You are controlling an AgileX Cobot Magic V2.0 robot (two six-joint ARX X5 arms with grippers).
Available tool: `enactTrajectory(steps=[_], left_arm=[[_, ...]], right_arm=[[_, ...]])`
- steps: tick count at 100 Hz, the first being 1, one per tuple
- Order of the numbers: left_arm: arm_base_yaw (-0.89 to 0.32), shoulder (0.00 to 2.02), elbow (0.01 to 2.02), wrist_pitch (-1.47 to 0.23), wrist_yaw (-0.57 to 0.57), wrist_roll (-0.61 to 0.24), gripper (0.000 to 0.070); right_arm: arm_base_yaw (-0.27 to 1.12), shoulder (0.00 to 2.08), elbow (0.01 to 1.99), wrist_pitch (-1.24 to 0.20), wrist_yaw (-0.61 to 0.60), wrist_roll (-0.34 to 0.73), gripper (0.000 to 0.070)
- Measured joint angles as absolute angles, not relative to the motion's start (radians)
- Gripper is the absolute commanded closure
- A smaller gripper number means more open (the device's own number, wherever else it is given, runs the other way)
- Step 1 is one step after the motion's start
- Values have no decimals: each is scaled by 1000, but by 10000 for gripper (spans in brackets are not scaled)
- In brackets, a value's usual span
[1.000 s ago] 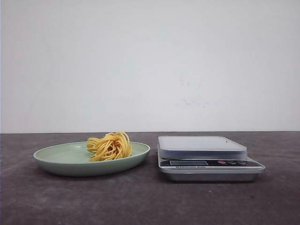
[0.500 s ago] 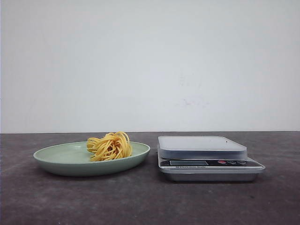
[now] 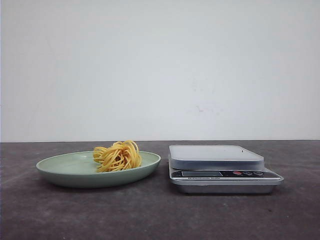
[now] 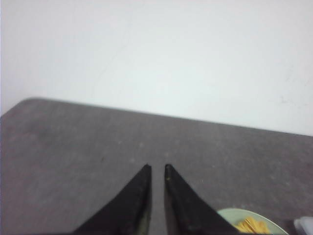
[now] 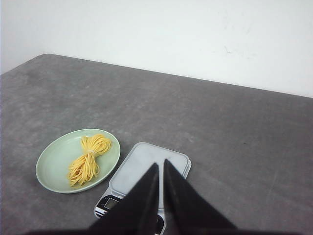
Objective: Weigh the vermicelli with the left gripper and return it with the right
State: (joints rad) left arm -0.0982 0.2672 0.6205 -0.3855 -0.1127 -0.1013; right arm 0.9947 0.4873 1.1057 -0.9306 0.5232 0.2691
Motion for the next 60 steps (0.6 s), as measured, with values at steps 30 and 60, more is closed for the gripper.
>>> enactTrajectory(steps=[30,60], left_arm=[[-48,64,173,-194,-81,-37,688],[-48,14,32,-167,-50,-40,688]], right_arm=[[995,487,1106,-931,523,269,694],[995,487,1106,-931,524,269,694]])
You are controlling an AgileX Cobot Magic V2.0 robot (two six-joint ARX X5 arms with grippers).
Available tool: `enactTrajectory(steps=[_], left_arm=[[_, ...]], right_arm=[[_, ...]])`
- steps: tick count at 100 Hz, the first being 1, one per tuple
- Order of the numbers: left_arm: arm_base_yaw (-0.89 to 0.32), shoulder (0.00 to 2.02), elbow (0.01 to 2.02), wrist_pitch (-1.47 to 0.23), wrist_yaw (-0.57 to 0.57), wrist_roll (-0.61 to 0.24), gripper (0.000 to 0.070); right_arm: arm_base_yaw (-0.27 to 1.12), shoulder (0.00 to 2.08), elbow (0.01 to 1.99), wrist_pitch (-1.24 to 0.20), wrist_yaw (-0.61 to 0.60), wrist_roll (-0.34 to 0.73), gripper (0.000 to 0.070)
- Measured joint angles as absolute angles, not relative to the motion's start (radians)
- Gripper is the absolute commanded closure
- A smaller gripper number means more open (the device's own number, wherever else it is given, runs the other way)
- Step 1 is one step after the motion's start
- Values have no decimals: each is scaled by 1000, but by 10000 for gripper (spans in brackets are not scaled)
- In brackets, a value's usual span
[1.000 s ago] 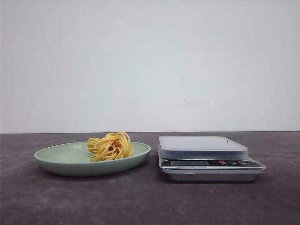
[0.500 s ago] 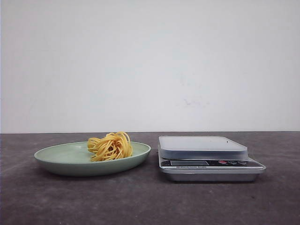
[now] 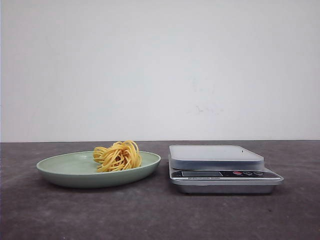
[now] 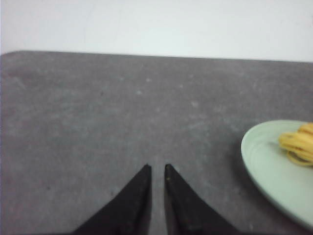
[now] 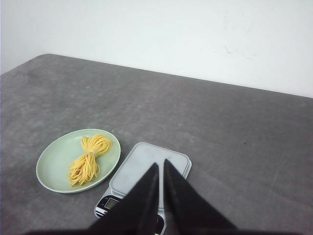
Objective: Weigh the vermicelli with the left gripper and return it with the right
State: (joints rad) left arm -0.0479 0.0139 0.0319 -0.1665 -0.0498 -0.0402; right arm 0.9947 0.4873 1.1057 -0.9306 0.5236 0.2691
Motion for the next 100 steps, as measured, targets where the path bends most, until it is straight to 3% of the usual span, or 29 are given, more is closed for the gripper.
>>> enactTrajectory(steps=[100], left_arm=[[-48,5,32,-184,-27,-36,688]], right_arm=[[995,487,1106,-931,523,270,694]])
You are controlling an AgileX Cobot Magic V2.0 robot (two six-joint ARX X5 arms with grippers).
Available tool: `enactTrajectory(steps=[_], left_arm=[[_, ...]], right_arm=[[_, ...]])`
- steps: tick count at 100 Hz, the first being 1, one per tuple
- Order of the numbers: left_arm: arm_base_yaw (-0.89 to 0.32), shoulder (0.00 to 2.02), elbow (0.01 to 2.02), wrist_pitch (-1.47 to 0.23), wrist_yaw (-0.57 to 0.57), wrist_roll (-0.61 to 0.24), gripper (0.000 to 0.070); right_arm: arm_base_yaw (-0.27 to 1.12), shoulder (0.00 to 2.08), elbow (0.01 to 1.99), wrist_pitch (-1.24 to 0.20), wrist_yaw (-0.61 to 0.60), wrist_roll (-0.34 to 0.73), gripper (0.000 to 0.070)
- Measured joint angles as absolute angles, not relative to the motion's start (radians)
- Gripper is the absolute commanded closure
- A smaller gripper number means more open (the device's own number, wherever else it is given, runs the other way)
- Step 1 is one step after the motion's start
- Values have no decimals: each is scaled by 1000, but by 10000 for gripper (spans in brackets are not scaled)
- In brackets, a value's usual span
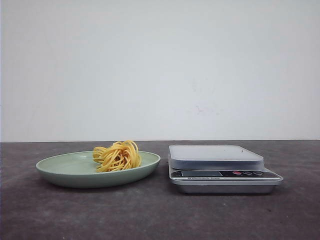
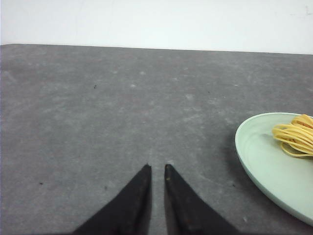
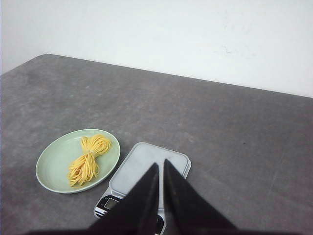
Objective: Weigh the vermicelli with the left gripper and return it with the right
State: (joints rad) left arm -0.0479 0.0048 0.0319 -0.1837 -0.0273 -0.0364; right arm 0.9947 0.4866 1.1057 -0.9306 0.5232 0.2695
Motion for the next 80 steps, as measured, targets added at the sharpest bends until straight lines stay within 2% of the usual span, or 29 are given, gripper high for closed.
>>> enactTrajectory(steps=[23,30,39,64,80], left_arm=[[-48,5,32,-184,-27,-36,689],[-48,5,32,-184,-27,-36,689],[-48,5,32,-184,-27,-36,689],[-48,5,32,-184,-27,-36,688],[-48,5,32,-184,-27,-36,688]], right_arm=[[994,487,1106,-928,526,268,694],[952,486,1105,-908,554,257,694],[807,464,1080,-859,546,222,694],[274,292,779,-595,282,118,694],[101,181,515,-455,138,98,694]])
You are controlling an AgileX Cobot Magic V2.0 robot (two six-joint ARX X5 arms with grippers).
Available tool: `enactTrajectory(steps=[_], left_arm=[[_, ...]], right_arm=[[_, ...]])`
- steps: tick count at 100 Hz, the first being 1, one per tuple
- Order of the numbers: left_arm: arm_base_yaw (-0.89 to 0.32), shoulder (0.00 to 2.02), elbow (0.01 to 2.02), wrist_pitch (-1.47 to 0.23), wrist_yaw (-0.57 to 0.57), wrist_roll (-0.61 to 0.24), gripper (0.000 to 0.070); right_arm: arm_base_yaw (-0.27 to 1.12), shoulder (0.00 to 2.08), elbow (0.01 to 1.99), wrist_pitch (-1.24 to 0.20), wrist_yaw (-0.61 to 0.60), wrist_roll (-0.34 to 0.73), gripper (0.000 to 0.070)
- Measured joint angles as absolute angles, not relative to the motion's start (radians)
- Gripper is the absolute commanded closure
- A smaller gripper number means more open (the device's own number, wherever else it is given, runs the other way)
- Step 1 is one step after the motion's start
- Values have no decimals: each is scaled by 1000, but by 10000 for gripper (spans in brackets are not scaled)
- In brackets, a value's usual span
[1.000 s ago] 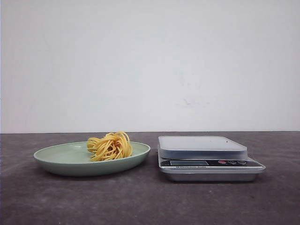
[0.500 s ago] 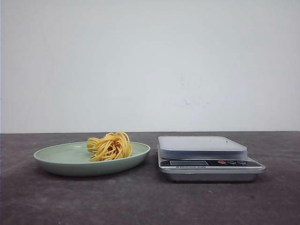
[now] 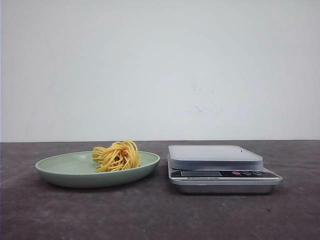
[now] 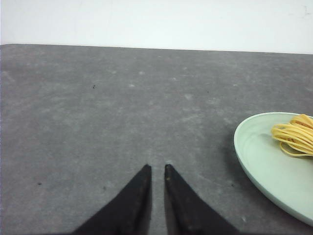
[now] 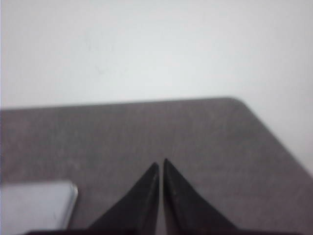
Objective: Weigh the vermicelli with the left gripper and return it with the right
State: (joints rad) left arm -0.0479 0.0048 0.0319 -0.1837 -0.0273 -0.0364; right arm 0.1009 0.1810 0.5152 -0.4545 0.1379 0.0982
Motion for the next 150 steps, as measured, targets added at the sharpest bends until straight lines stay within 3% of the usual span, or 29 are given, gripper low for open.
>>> enactTrajectory(steps=[33,68,95,150], left_arm=[[-48,5,32,-184,-27,-36,688],[-48,5,32,-184,-27,-36,688],[-48,5,32,-184,-27,-36,689],[-48,5,32,-184,-27,-36,688]], right_arm=[[19,9,161,-293,104,80,694],[18,4,100,-270,104,48,694],[18,4,15,-123,97,48,693],[12,5,16,-168,28,28,694]])
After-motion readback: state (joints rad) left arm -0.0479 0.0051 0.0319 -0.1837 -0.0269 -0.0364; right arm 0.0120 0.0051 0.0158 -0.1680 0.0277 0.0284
